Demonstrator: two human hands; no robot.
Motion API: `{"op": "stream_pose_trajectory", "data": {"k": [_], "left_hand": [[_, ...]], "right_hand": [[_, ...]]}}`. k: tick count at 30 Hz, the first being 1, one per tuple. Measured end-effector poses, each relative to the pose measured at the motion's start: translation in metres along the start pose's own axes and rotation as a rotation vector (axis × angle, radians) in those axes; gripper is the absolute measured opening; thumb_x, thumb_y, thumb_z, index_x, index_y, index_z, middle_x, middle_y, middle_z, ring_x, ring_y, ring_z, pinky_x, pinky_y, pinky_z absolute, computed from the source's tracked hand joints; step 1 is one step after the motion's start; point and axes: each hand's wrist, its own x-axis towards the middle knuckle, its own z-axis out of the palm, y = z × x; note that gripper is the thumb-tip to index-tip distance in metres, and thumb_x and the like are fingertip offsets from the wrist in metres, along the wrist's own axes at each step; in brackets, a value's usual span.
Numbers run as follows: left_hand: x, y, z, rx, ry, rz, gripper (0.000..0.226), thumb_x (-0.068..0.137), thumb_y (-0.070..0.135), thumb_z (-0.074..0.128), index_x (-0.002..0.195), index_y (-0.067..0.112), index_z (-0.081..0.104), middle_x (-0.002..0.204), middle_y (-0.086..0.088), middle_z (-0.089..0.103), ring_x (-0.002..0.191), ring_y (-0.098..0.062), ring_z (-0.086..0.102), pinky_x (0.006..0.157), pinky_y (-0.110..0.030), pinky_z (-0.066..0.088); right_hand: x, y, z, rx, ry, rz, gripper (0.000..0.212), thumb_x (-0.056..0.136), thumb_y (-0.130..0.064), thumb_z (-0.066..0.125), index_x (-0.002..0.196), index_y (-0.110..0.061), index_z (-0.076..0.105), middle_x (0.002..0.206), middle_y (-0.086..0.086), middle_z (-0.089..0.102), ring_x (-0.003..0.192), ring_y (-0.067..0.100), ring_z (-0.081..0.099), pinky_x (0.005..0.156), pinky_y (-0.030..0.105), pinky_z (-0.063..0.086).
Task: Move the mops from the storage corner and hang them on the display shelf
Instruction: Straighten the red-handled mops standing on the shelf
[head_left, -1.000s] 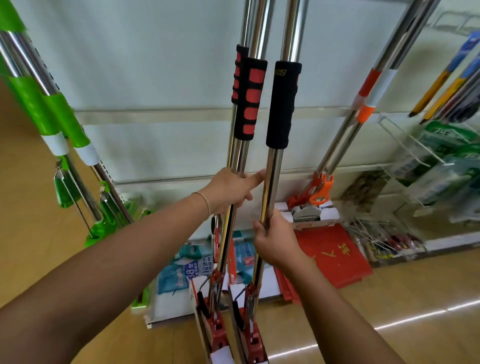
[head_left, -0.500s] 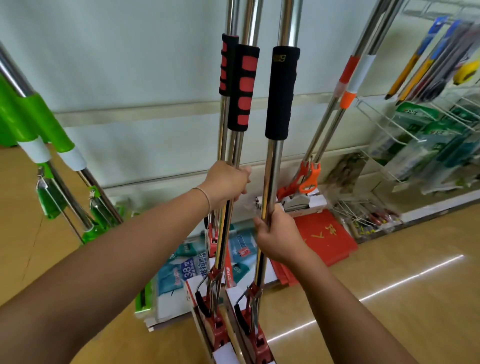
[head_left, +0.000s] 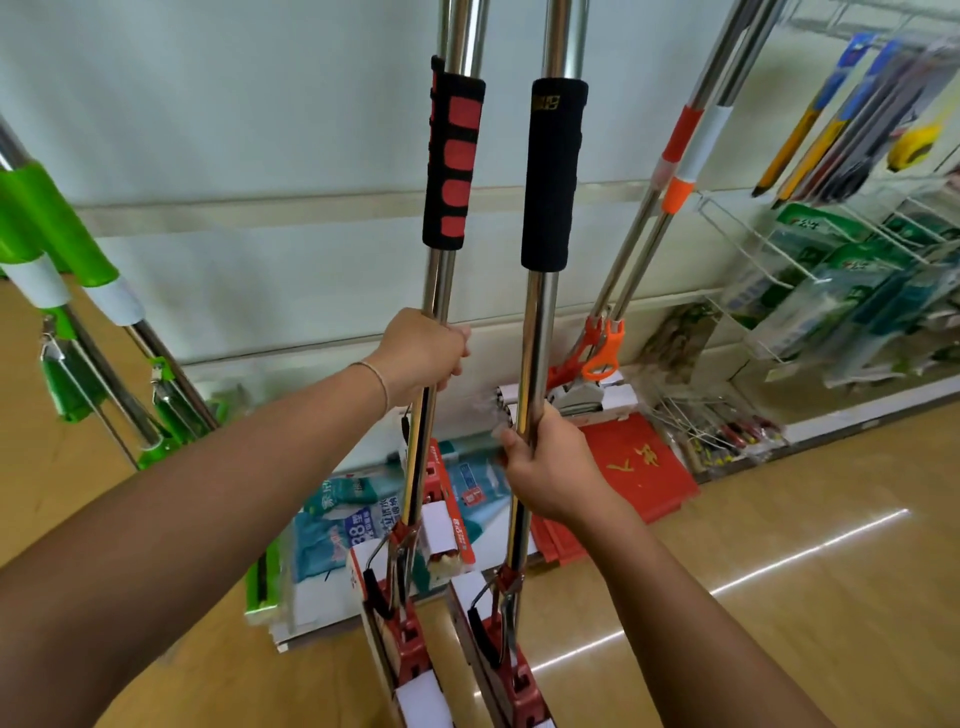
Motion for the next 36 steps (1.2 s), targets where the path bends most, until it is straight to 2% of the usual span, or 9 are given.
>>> {"op": "stream_pose_trajectory", "data": {"k": [7, 10, 14, 18, 22, 26, 29, 33, 36], "left_hand": [[0.007, -0.003, -0.001, -0.015, -0.015, -0.027, 0.022, 0.097, 0.021, 0.059, 0.087, 0.003, 0.066, 0.072, -0.010, 0.060, 0.056, -0.018, 0.050, 0.057, -0.029, 0.046], [0.012, -0.005, -0.002, -0.003, 0.008, -0.019, 0.022, 0.095, 0.020, 0.062, 0.089, 0.000, 0.068, 0.073, -0.011, 0.062, 0.055, -0.018, 0.053, 0.059, -0.031, 0.049], [0.012, -0.006, -0.006, 0.025, 0.018, -0.012, 0.025, 0.096, 0.023, 0.060, 0.089, 0.001, 0.068, 0.069, -0.010, 0.061, 0.052, -0.018, 0.052, 0.056, -0.028, 0.050], [0.010, -0.006, -0.012, 0.047, 0.020, -0.003, 0.026, 0.097, 0.024, 0.057, 0.094, 0.001, 0.068, 0.066, -0.008, 0.061, 0.049, -0.016, 0.051, 0.053, -0.024, 0.048], [0.012, -0.006, -0.019, 0.004, -0.018, -0.019, 0.023, 0.099, 0.016, 0.052, 0.107, -0.002, 0.063, 0.061, -0.008, 0.062, 0.046, -0.015, 0.046, 0.049, -0.021, 0.044], [0.017, -0.006, -0.023, -0.011, -0.033, -0.024, 0.023, 0.098, 0.009, 0.051, 0.116, 0.001, 0.062, 0.061, -0.005, 0.062, 0.035, -0.008, 0.049, 0.045, -0.020, 0.043], [0.021, -0.006, -0.024, 0.001, -0.052, -0.016, 0.024, 0.095, 0.002, 0.049, 0.113, 0.003, 0.065, 0.072, -0.004, 0.063, 0.037, -0.004, 0.053, 0.053, -0.024, 0.043], [0.031, -0.008, -0.019, 0.014, -0.022, -0.021, 0.023, 0.093, 0.000, 0.049, 0.109, 0.001, 0.065, 0.091, -0.006, 0.068, 0.036, 0.000, 0.053, 0.050, -0.022, 0.045], [0.040, -0.006, -0.012, 0.019, 0.018, -0.022, 0.021, 0.091, -0.001, 0.050, 0.103, 0.002, 0.067, 0.082, -0.008, 0.067, 0.043, -0.006, 0.054, 0.049, -0.023, 0.045]], "right_hand": [[0.000, 0.004, 0.003, -0.014, 0.009, -0.017, 0.018, 0.096, -0.025, 0.057, 0.113, -0.019, 0.053, 0.100, 0.000, 0.065, 0.095, 0.020, 0.064, 0.088, 0.047, 0.057], [0.002, 0.001, 0.009, -0.030, 0.006, -0.012, 0.015, 0.097, -0.029, 0.056, 0.106, -0.018, 0.053, 0.092, 0.002, 0.062, 0.087, 0.021, 0.063, 0.083, 0.047, 0.056], [0.004, -0.007, 0.019, -0.031, -0.001, -0.050, 0.014, 0.098, -0.026, 0.055, 0.102, -0.014, 0.050, 0.083, 0.000, 0.055, 0.080, 0.020, 0.058, 0.071, 0.036, 0.051], [0.016, -0.013, 0.034, -0.001, -0.003, -0.063, 0.009, 0.099, -0.024, 0.053, 0.100, -0.017, 0.047, 0.079, -0.005, 0.051, 0.073, 0.010, 0.051, 0.062, 0.027, 0.039], [0.031, -0.015, 0.054, 0.035, 0.008, -0.049, 0.013, 0.098, -0.025, 0.055, 0.107, -0.016, 0.052, 0.093, 0.000, 0.061, 0.086, 0.015, 0.059, 0.074, 0.030, 0.048], [0.049, -0.018, 0.063, 0.064, 0.000, -0.038, 0.018, 0.099, -0.024, 0.054, 0.115, -0.015, 0.053, 0.098, 0.003, 0.063, 0.089, 0.018, 0.061, 0.078, 0.034, 0.052], [0.064, -0.021, 0.063, 0.087, -0.002, -0.023, 0.018, 0.099, -0.026, 0.054, 0.115, -0.018, 0.053, 0.093, 0.001, 0.063, 0.088, 0.017, 0.061, 0.080, 0.038, 0.054], [0.083, -0.019, 0.064, 0.039, 0.023, -0.034, 0.020, 0.097, -0.031, 0.054, 0.114, -0.021, 0.054, 0.090, 0.000, 0.063, 0.086, 0.019, 0.062, 0.081, 0.044, 0.056], [0.101, -0.019, 0.060, 0.008, 0.012, -0.066, 0.022, 0.097, -0.031, 0.054, 0.116, -0.021, 0.054, 0.090, 0.001, 0.064, 0.083, 0.020, 0.064, 0.078, 0.045, 0.057]]}}
